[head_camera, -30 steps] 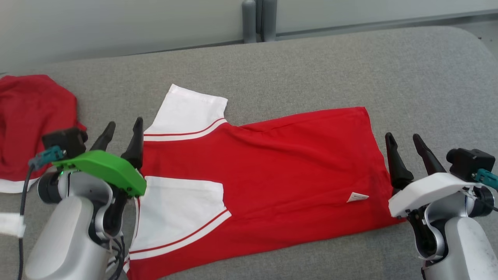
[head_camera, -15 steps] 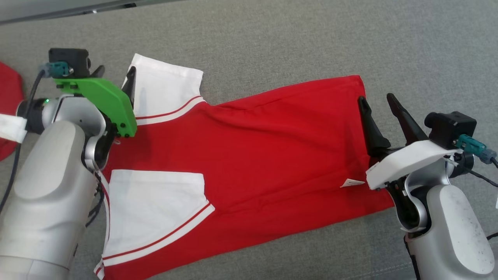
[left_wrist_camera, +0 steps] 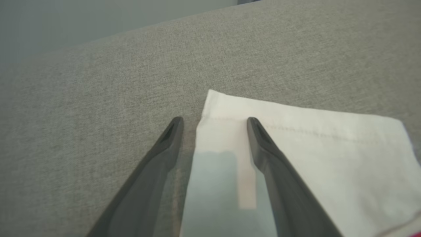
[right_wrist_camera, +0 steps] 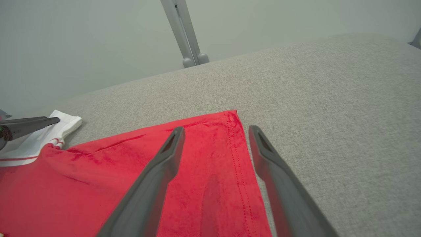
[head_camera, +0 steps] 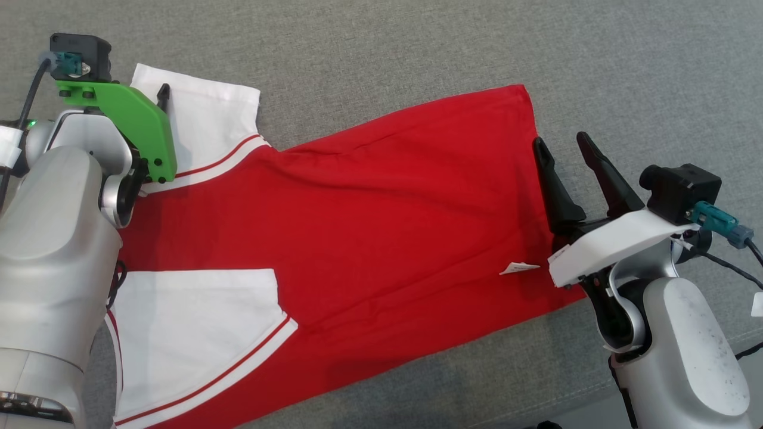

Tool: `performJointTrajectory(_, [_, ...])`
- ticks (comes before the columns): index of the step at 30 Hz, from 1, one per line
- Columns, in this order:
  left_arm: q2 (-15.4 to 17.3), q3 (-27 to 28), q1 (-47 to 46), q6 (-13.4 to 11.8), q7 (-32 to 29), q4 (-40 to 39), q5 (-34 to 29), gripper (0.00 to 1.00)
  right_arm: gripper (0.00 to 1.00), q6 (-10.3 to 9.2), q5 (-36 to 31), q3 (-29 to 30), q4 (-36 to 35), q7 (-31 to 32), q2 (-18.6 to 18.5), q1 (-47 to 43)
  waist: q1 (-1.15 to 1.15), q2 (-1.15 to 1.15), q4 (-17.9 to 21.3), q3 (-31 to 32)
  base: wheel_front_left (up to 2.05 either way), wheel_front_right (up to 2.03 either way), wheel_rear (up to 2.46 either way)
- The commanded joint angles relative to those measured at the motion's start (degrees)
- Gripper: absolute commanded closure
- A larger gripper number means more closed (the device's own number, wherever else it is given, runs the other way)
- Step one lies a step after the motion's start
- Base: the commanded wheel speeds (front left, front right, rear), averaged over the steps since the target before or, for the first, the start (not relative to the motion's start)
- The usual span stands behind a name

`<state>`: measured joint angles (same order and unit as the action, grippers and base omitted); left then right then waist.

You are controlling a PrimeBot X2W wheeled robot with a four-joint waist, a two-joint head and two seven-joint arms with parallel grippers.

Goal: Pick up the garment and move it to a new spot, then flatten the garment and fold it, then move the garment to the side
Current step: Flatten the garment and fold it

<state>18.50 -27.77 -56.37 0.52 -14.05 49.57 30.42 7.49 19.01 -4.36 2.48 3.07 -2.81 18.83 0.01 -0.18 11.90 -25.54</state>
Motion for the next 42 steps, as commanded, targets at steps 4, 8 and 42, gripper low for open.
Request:
performJointTrajectory(4, [0.3, -0.8, -1.8, 0.5, 0.2, 2.9, -0.9, 0.0, 0.0, 0.0, 0.6, -0.3, 0.3, -0.7, -0.2, 0.5, -0.01, 0.18, 1.0, -0.9, 0.0, 0.0, 0.0])
performJointTrajectory(8, [0.1, -1.1, -2.1, 1.0, 0.5, 4.6, -0.7, 0.64, 0.0, 0.0, 0.9, -0.1, 0.6, -1.2, -0.2, 0.7, -0.01, 0.18, 1.2, -0.9, 0.0, 0.0, 0.0])
performJointTrajectory(42, [-2.7, -3.1, 12.7, 6.3, 19.0, -10.6, 6.7, 1.0, 0.0, 0.0, -3.5, 6.0, 18.3, 7.8, -7.0, 8.9, -0.01, 0.18, -10.8, 12.8, 0.0, 0.0, 0.0])
